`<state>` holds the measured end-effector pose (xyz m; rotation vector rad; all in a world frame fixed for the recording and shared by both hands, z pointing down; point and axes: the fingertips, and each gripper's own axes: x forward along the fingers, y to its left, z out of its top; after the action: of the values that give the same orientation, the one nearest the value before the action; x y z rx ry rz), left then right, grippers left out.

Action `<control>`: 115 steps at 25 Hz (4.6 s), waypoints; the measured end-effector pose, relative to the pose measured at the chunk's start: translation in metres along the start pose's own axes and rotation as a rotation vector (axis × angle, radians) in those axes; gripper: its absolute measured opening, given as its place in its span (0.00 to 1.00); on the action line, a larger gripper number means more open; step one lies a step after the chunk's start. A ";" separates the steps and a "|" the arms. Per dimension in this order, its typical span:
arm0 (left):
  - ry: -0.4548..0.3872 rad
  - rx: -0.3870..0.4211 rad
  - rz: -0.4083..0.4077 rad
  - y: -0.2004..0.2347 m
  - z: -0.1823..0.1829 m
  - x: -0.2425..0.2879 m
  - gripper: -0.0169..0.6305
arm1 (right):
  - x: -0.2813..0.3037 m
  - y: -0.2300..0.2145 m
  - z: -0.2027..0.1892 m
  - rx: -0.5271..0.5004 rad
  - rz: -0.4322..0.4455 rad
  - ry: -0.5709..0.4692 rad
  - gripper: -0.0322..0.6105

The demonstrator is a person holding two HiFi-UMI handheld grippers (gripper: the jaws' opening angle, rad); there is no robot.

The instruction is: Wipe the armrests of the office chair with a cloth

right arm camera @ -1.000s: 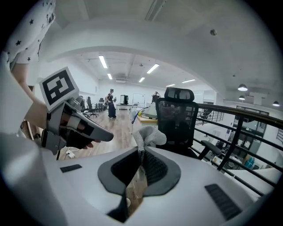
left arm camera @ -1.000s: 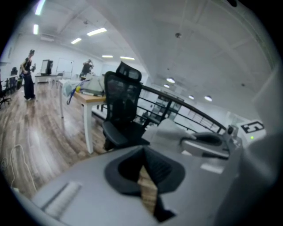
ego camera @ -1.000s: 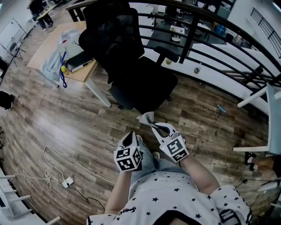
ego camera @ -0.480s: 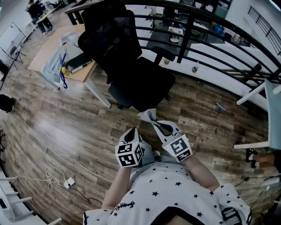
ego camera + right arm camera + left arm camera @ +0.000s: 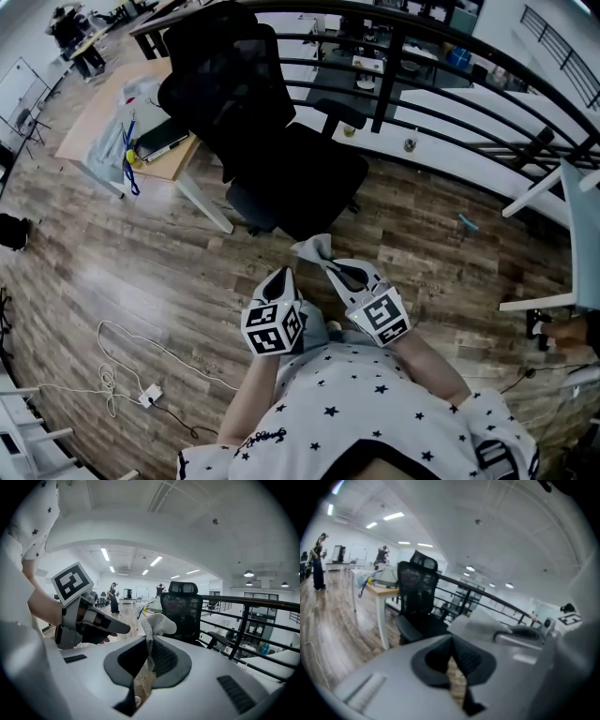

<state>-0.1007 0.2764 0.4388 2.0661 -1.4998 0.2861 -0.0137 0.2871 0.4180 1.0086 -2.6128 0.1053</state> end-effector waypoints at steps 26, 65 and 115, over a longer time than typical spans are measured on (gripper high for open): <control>0.010 0.017 -0.080 -0.032 0.017 0.046 0.03 | -0.021 -0.055 -0.003 0.093 -0.128 -0.047 0.09; 0.072 0.039 -0.168 -0.090 0.141 0.297 0.03 | 0.041 -0.325 0.024 0.182 -0.260 -0.039 0.09; -0.075 -0.259 0.298 0.005 0.253 0.444 0.03 | 0.233 -0.526 0.089 0.004 0.178 -0.017 0.09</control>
<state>0.0114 -0.2217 0.4472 1.6689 -1.7888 0.1194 0.1498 -0.2710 0.3856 0.7795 -2.7144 0.1450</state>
